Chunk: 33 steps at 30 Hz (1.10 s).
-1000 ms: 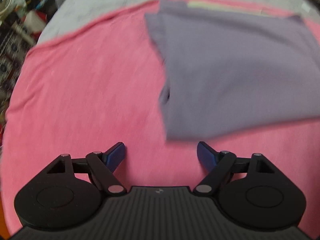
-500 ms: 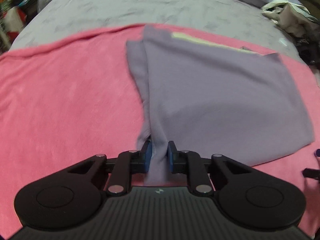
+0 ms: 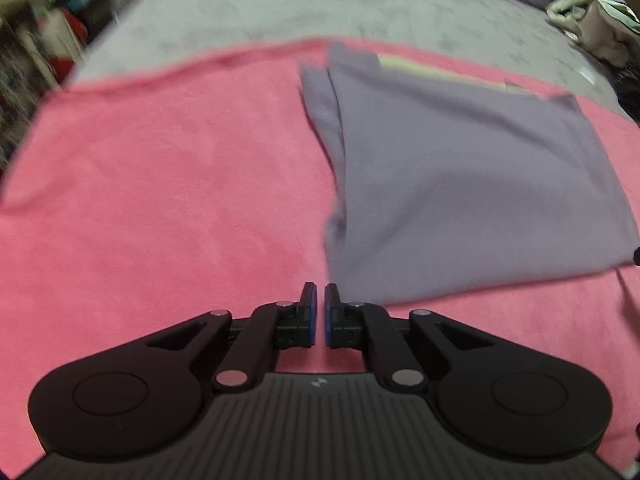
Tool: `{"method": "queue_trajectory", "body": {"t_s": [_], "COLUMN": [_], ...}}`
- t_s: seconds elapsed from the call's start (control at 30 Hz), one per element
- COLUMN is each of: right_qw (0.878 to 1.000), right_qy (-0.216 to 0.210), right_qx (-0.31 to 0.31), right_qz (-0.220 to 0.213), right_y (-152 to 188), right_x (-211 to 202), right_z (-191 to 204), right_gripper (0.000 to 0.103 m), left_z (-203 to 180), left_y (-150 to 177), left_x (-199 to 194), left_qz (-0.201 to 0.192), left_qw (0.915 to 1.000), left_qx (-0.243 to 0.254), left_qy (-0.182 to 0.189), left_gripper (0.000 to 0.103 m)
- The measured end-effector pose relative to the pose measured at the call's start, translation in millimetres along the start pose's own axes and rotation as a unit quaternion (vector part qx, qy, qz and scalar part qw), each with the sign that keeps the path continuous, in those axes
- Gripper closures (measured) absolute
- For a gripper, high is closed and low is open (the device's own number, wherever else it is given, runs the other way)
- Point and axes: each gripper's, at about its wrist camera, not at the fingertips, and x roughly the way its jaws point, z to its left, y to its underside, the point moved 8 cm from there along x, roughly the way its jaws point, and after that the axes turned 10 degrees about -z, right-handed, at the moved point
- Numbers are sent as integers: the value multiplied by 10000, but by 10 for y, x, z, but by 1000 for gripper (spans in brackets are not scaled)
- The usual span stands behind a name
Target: Fold clothes
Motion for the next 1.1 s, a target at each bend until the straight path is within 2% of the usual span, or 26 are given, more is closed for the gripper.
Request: {"method": "queue_trajectory", "body": {"t_s": [0.07,0.17,0.23,0.3,0.33,0.4,0.43,0.5,0.53,0.57,0.6,0.63,0.67,0.7,0.77,0.83,0.9,1.0,1.1], "right_qw": [9951,9733,9551,9393,9353,9334,9339,9402,9482,9554,9625,9733,9863,9953,9991,9914,9759,9517,9419], "right_qy": [-278,-678,-915,-1047,-1066,-1042,-1003,-820,-613,-406,-328,-128,155,351,200,-328,-721,-859,-608], "right_qx": [953,2188,2814,3261,3366,3426,3424,3303,3115,2925,2693,2293,1642,898,-360,-1262,-2057,-2931,-3273], "right_qz": [-15,-130,-174,-195,-225,-235,-224,-172,-105,-38,-11,19,40,40,-72,-146,-118,-316,-440], "right_y": [-32,-81,-92,-81,-72,-47,-31,3,26,47,39,15,-10,-35,-82,-66,-40,-40,-148], "right_x": [61,137,182,223,226,221,217,213,211,208,191,142,80,16,-58,-44,93,554,1145], "right_z": [-147,-316,-374,-421,-434,-452,-458,-498,-509,-521,-497,-425,-311,-145,276,769,1239,1787,2075], "right_gripper": [21,21,21,21,22,29,38,58,81,88,88,86,78,77,76,79,88,93,93], "left_z": [-158,-538,-848,-1156,-1283,-1453,-1522,-1627,-1648,-1671,-1663,-1637,-1602,-1559,-1478,-1420,-1411,-1380,-1337], "left_y": [-214,-423,-428,-351,-267,-21,78,235,307,379,417,432,434,421,384,362,337,354,339], "left_x": [-93,-20,131,301,399,554,554,460,417,373,346,329,318,314,319,338,310,270,280], "left_qz": [-477,-833,-860,-802,-689,-539,-621,-885,-933,-980,-977,-942,-894,-825,-723,-674,-731,-903,-956], "left_qw": [9980,9902,9841,9777,9747,9647,9534,9202,9053,8891,8846,8881,8941,9039,9257,9413,9464,9497,9598], "left_qx": [300,840,1217,1599,1835,2416,2847,3765,4101,4431,4517,4444,4320,4113,3594,3164,2996,2846,2434], "left_qy": [277,736,962,1101,1077,898,785,601,595,588,629,700,771,837,930,968,954,942,1022], "left_gripper": [99,98,98,93,91,97,97,97,97,97,98,98,98,98,98,98,98,98,98]}}
